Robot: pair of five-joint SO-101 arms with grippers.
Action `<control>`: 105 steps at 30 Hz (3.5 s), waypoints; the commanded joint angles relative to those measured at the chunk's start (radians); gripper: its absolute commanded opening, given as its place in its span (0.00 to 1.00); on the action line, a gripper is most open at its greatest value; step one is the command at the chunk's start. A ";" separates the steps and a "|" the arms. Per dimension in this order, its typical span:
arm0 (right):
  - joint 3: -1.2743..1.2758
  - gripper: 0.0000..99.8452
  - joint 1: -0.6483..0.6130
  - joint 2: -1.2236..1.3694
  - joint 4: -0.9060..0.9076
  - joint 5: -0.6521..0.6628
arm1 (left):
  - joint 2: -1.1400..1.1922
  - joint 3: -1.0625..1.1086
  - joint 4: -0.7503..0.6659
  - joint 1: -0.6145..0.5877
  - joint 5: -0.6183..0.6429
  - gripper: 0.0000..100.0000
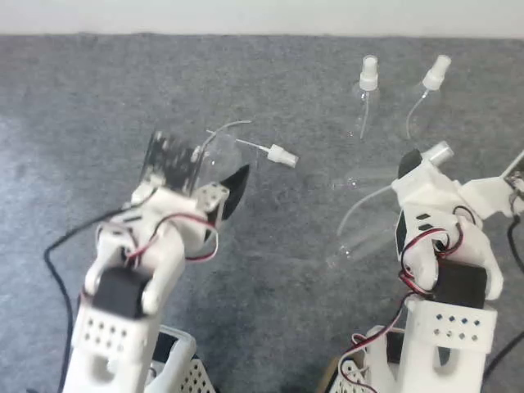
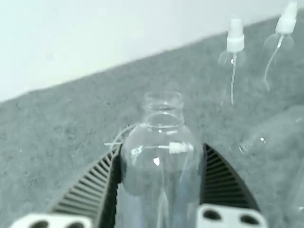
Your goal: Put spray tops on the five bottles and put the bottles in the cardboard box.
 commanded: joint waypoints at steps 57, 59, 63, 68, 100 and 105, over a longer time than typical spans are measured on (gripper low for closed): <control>-0.468 0.01 -0.783 0.232 -0.653 0.367 | -0.640 0.536 -0.307 0.002 0.153 0.13; -0.465 0.01 -0.783 0.255 -0.653 0.367 | -0.640 0.536 -0.307 0.002 0.153 0.13; -0.463 0.01 -0.783 0.288 -0.653 0.367 | -0.640 0.536 -0.307 0.002 0.153 0.13; -0.453 0.01 -0.779 0.312 -0.691 0.367 | -0.640 0.536 -0.305 0.002 0.153 0.13; -0.141 0.01 -0.865 0.312 -0.696 0.374 | -0.640 0.538 -0.304 0.000 0.153 0.13; -0.135 0.01 -0.865 0.315 -0.690 0.376 | -0.640 0.541 -0.293 0.002 0.153 0.13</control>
